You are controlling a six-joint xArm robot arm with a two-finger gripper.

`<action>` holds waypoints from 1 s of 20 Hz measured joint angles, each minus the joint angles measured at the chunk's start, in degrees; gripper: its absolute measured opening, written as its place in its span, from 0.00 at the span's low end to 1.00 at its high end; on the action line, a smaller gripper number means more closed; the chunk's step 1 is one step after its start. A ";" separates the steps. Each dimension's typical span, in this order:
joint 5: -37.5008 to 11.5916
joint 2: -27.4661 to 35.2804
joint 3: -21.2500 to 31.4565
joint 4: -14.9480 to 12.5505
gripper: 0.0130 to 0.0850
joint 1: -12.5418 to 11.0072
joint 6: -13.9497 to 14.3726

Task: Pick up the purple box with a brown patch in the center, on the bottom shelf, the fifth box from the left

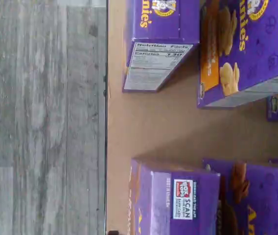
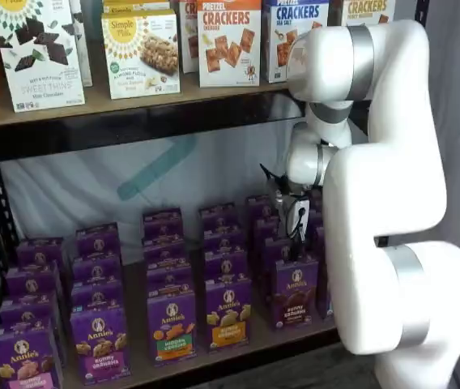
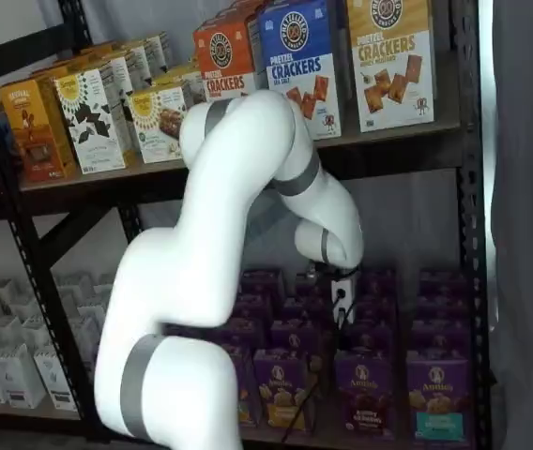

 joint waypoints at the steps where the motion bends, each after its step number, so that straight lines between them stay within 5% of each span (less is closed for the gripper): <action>1: -0.27 0.00 0.14 -1.20 1.00 -0.01 1.07; 2: -1.19 -0.01 0.76 -4.69 1.00 -0.06 3.96; 4: -2.24 0.01 1.61 -7.09 1.00 -0.11 5.89; 20: -2.12 4.96 -1.69 -11.21 1.00 -0.84 8.80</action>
